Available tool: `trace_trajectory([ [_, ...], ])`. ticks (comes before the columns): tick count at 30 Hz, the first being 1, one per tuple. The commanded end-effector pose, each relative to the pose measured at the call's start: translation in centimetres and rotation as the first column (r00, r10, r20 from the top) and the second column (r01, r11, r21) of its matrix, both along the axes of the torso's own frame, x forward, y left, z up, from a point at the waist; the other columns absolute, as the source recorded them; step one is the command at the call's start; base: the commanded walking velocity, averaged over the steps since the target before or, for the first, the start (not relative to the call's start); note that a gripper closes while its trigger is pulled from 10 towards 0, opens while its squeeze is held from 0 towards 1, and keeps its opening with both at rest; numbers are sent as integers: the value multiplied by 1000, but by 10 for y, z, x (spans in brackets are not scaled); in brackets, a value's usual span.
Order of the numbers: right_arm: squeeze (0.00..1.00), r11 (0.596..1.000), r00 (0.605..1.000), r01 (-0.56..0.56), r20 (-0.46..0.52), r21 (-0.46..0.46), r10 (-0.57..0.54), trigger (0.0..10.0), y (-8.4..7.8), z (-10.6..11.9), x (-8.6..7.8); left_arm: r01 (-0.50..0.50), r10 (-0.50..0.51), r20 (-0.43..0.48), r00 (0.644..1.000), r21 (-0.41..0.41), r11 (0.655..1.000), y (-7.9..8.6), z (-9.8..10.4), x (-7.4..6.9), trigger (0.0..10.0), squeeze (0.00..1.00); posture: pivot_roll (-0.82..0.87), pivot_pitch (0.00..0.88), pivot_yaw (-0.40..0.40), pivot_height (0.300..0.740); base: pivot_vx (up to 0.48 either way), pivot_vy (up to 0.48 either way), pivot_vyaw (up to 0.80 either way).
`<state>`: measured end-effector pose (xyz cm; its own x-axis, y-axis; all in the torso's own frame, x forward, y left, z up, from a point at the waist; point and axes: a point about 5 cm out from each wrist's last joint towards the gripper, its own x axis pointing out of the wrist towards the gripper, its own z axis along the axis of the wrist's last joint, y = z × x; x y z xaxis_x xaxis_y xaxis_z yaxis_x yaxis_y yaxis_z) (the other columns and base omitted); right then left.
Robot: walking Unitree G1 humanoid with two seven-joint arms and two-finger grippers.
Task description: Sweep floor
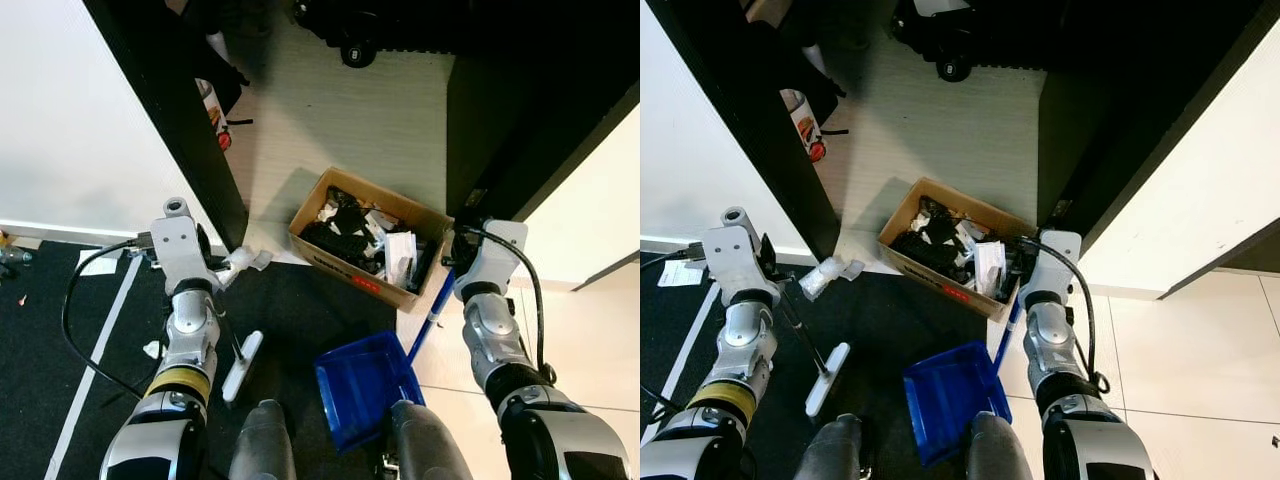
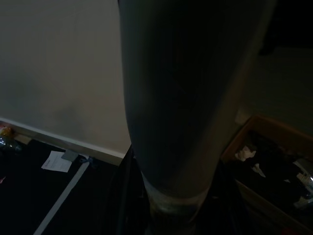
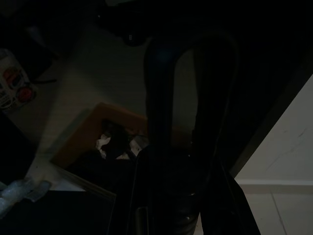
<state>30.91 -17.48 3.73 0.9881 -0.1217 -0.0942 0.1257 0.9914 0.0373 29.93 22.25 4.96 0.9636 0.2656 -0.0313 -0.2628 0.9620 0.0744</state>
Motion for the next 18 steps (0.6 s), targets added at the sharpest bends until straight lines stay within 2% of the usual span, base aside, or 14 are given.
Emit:
trace_trajectory([
  [1, 0, 999, 1000, 23, 7, 23, -23, 10000, 0, 0, 0, -10, 10, -14, 1000, 7, 1000, 7, -3, -4, 10000, 0, 19, 71, -6, 740, 0, 0, 0],
  [11, 0, 999, 998, 10, 53, 42, -12, 10000, 2, 8, 6, 43, -42, -8, 999, 40, 998, 4, 0, -2, 10000, 0, 28, 84, -11, 740, 0, 0, 0],
  [18, 0, 995, 995, 22, 90, 96, -31, 10000, 5, 10, 5, 58, -58, 7, 998, 52, 997, 3, 2, -2, 10000, 0, 52, 104, -6, 740, 0, 0, 0],
])
